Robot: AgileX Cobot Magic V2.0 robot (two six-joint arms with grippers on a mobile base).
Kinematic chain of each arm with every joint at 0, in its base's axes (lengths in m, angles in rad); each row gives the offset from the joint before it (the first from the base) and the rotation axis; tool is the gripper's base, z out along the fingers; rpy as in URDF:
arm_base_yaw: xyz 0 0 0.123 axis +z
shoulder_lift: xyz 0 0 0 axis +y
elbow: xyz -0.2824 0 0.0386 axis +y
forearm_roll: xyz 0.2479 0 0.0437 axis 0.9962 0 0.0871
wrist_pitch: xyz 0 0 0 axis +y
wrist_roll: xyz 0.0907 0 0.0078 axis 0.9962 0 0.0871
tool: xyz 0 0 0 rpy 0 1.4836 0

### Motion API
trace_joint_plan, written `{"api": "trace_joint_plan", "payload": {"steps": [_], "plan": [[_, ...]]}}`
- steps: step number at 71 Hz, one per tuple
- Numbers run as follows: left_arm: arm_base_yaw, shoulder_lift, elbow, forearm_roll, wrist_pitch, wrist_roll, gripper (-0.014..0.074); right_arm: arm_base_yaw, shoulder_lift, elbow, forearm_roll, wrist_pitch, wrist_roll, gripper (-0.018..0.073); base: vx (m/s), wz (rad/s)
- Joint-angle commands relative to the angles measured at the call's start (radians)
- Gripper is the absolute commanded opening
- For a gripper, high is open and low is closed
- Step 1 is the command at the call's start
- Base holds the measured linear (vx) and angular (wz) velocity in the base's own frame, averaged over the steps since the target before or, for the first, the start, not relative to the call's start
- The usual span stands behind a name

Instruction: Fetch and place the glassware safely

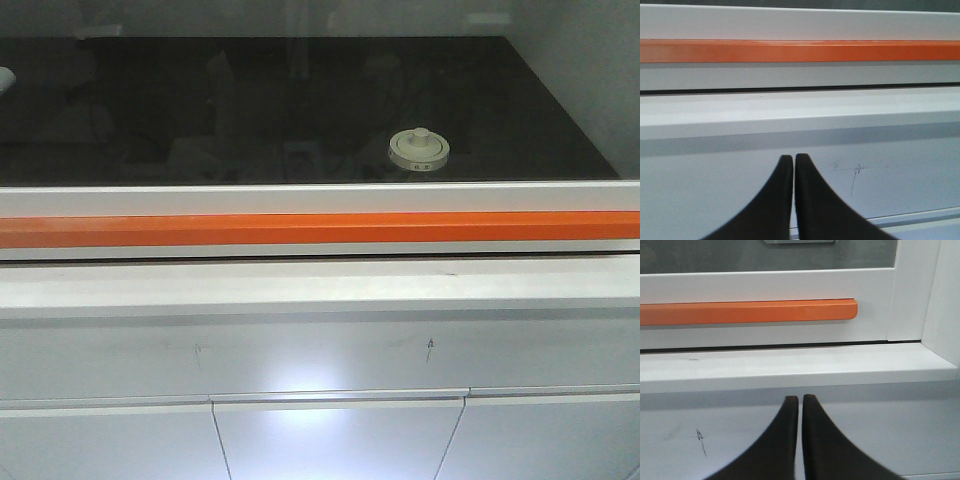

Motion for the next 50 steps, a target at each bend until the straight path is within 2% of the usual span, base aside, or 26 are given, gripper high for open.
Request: {"api": "trace_joint_plan", "payload": {"steps": [1,50], "plan": [[-0.008,-0.010,0.027,-0.007,-0.068,-0.003,-0.0007,-0.005,-0.012,0.019,-0.006,-0.077,-0.010,-0.0003,0.00,0.00],[-0.008,-0.010,0.027,0.005,-0.068,-0.001,-0.0007,-0.005,-0.012,0.019,-0.006,-0.074,-0.010,-0.0003,0.00,0.00]]}}
